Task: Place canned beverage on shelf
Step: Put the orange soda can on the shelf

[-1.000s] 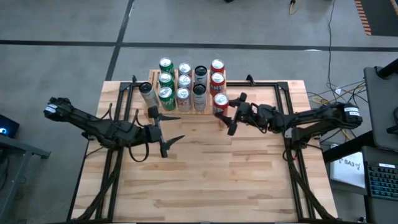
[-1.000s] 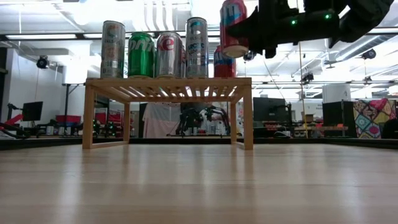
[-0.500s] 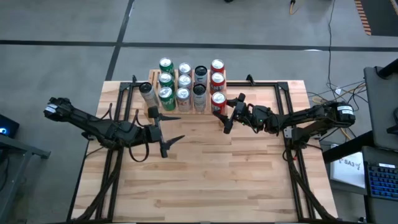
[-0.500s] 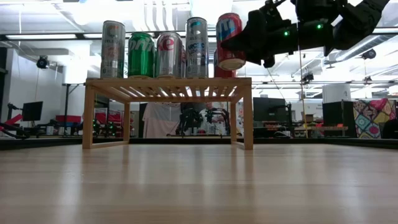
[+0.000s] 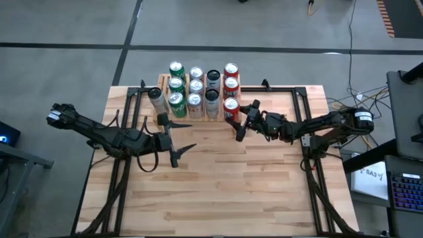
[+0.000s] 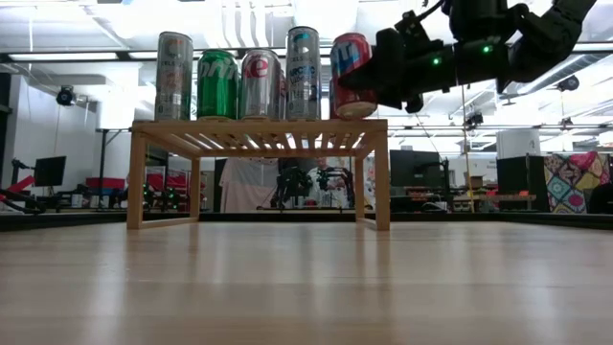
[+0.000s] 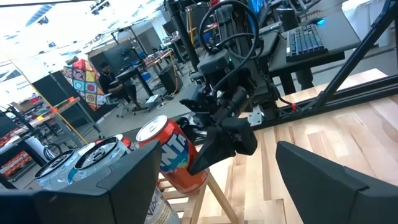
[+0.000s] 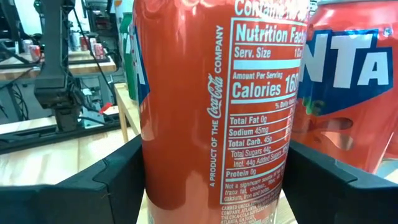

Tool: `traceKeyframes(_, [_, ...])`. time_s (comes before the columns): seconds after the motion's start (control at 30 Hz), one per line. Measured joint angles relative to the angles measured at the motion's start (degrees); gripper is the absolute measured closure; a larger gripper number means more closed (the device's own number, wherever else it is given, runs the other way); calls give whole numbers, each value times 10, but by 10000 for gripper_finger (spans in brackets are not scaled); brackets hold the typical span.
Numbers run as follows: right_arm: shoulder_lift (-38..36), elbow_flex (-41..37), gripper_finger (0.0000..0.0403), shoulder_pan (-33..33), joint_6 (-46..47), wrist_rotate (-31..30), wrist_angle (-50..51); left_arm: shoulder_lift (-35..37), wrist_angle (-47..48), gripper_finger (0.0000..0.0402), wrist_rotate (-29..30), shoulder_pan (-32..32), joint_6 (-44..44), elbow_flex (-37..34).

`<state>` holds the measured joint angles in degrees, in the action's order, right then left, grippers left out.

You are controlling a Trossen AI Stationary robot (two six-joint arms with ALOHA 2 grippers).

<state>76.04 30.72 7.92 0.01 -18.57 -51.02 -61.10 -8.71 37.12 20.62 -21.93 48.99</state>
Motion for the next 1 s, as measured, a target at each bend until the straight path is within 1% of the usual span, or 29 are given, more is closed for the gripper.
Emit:
traceKeyframes(0.2, [11, 0, 112, 0, -6, -10, -5, 0, 0, 100, 0, 0, 0, 0])
traceKeyframes(0.6, [11, 0, 111, 0, -12, -11, -3, 0, 0, 100, 0, 0, 0, 0])
traceKeyframes(0.77, [11, 0, 110, 0, -14, -25, -2, 0, 0, 100, 0, 0, 0, 0])
traceKeyframes(1.0, [10, 0, 110, 0, -15, -26, -2, 0, 0, 100, 0, 0, 0, 0])
